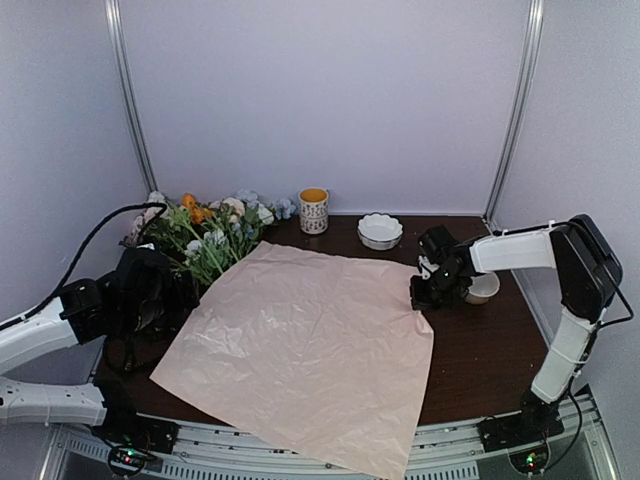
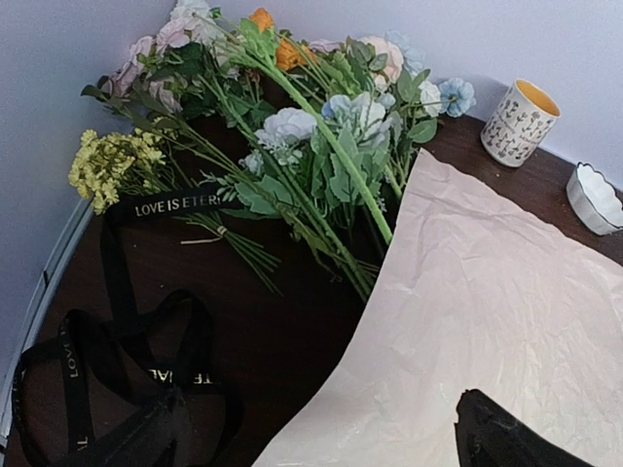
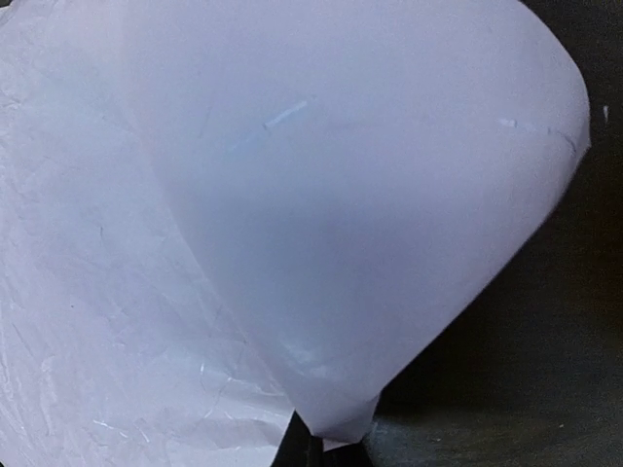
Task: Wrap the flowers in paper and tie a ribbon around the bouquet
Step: Unfold the folded wrapping paper at the center of the board.
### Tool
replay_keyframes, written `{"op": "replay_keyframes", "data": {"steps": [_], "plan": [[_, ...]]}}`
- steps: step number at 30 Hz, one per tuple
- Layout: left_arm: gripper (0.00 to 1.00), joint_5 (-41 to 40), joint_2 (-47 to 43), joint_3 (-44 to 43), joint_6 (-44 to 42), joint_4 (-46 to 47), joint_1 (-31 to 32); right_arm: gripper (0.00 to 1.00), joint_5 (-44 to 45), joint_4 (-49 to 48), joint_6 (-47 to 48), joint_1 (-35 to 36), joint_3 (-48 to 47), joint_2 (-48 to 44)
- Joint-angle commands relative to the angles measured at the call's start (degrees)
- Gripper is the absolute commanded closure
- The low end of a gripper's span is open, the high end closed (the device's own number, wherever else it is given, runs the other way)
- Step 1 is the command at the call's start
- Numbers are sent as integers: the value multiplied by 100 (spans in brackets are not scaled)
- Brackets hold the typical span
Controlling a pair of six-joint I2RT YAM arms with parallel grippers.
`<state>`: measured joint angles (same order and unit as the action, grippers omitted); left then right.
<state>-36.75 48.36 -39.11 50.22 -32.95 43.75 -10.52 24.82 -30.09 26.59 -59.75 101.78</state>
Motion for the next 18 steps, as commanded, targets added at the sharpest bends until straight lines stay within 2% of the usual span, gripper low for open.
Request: {"op": "replay_keyframes", "data": {"steps": [1,4,9,14,18], "plan": [[2,192,97,-6,-498,337,-33,100,148,748,1002,-166,-653,-249],[2,218,270,-103,-652,393,-31,100,537,1461,1986,-163,-1002,-480],[3,386,453,-239,-1015,805,-53,100,1272,2437,2978,-164,-1206,-846],[6,780,668,-407,-1168,1048,-383,100,1607,2753,3960,-39,-1321,-1025],[9,1097,931,-578,-1231,1089,-641,100,2153,2559,4542,162,-1428,-1009]]}}
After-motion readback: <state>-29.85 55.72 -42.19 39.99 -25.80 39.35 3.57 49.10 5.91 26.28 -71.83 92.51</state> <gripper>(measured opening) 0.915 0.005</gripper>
